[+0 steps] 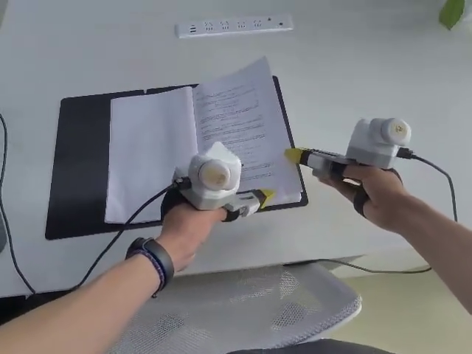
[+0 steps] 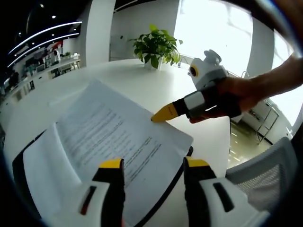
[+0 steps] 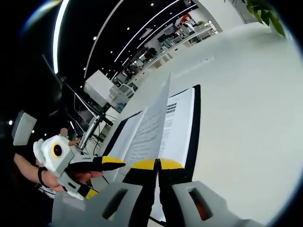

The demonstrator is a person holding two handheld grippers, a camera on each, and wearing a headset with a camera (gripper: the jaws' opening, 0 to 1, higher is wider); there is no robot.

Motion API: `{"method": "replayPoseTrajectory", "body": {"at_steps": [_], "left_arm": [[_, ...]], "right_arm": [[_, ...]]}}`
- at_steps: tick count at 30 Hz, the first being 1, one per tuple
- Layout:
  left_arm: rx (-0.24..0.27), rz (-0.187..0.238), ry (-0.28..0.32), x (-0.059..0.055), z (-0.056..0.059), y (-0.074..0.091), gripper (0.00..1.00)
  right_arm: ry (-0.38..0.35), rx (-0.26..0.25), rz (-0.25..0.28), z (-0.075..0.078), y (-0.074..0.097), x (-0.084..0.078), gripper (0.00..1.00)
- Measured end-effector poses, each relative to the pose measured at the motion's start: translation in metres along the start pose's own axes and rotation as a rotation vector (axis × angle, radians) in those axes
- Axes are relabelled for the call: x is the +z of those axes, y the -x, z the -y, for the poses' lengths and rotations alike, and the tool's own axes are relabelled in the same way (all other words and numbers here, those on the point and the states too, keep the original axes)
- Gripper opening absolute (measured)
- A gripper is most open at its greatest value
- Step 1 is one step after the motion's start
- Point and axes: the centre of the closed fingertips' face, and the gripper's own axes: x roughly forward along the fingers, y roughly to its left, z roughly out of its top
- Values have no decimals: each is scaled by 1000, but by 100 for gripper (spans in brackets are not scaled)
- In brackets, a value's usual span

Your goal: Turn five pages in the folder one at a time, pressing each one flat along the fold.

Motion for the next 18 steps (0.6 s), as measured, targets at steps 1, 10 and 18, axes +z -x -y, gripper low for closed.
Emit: {"method": "replayPoseTrajectory", "body": {"at_steps": [1, 10, 18], "left_arm": [[2, 2, 0, 0, -2, 3, 48], [39, 7, -2, -4, -23, 31, 51], [84, 26, 10, -6, -49, 59, 56]], "right_arm": [[0, 0, 0, -1, 0, 0, 0], [10, 15, 17, -14, 3, 8, 0], [11, 57, 51, -30, 5, 19, 0]]}}
